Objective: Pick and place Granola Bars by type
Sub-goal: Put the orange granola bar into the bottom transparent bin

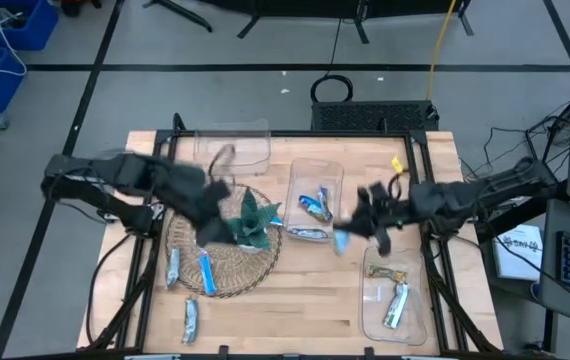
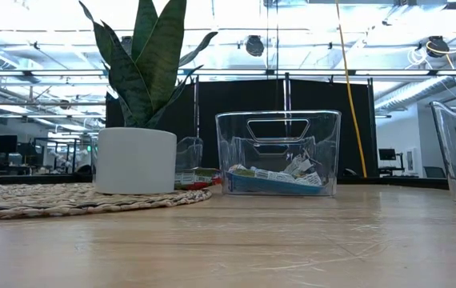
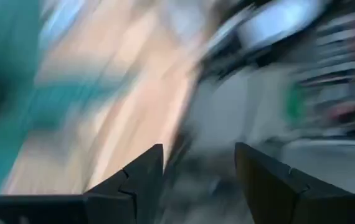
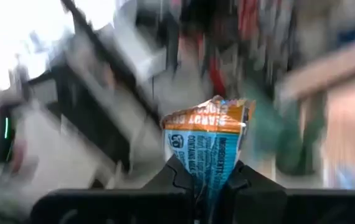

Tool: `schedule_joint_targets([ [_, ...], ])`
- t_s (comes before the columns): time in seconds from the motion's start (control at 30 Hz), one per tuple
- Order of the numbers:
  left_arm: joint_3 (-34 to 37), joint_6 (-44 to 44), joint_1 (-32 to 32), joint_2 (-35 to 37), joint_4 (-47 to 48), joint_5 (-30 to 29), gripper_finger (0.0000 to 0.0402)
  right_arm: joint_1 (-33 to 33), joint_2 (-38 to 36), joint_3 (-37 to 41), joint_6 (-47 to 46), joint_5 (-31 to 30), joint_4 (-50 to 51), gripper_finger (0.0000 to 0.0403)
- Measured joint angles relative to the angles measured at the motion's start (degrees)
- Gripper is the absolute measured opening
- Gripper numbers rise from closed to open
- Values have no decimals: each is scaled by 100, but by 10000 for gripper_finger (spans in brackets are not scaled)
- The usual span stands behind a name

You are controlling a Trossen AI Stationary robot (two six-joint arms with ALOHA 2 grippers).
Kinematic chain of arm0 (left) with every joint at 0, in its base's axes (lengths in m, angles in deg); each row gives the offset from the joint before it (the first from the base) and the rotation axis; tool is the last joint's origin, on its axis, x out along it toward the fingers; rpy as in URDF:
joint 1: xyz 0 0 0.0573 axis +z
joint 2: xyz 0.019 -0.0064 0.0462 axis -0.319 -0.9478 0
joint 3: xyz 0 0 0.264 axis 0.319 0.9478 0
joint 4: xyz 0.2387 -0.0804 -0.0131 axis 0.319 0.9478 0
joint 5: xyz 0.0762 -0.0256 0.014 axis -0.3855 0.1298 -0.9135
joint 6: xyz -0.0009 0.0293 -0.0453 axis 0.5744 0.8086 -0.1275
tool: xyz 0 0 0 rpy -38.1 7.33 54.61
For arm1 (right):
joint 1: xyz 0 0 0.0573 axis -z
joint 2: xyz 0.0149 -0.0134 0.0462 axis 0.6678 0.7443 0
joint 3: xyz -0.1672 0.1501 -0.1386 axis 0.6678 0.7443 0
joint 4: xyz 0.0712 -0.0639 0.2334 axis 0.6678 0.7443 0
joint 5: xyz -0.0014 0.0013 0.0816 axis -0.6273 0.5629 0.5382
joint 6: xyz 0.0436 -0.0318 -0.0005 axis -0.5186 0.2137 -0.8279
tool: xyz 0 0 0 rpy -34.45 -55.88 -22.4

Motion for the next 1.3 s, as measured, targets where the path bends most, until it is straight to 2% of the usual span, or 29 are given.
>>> schedule_joint_targets([
  [0.07, 29, -816, -428, -29, 956, -320, 196, -354, -147, 0, -313, 148, 968, 8],
  [0.2, 167, -2729, -1216, -68, 1703, -819, 181, -1038, -370, 0, -735, 183, 2767, 7],
  [0.33, 643, -3977, -1873, -71, 1498, -883, 168, -1488, -336, 8, -836, 151, 3899, 7],
  [0.43, 1160, -4908, -2297, -80, 1372, -890, 164, -1738, -257, 263, -832, 148, 4227, 6],
  [0.53, 1783, -5741, -2698, -128, 704, -874, 167, -1925, -203, 792, -1090, 375, 4033, 6],
  [0.63, 2422, -6571, -3104, -178, -352, -931, 172, -2126, -198, 1457, -1598, 771, 3357, 17],
  [0.77, 2986, -7732, -3595, -397, -1699, -1186, 172, -2330, -208, 2229, -2395, 1724, 2299, 49],
  [0.9, 3190, -8610, -4016, -827, -2458, -864, 172, -2388, -273, 2514, -2762, 2078, 1902, 90],
  [1.1, 3148, -9020, -4248, -1193, -2468, -779, 172, -2313, -527, 2537, -2596, 2197, 2006, 136],
  [1.3, 3144, -9034, -4239, -1403, -2248, -689, 173, -2305, -846, 2546, -2626, 2241, 2005, 135],
])
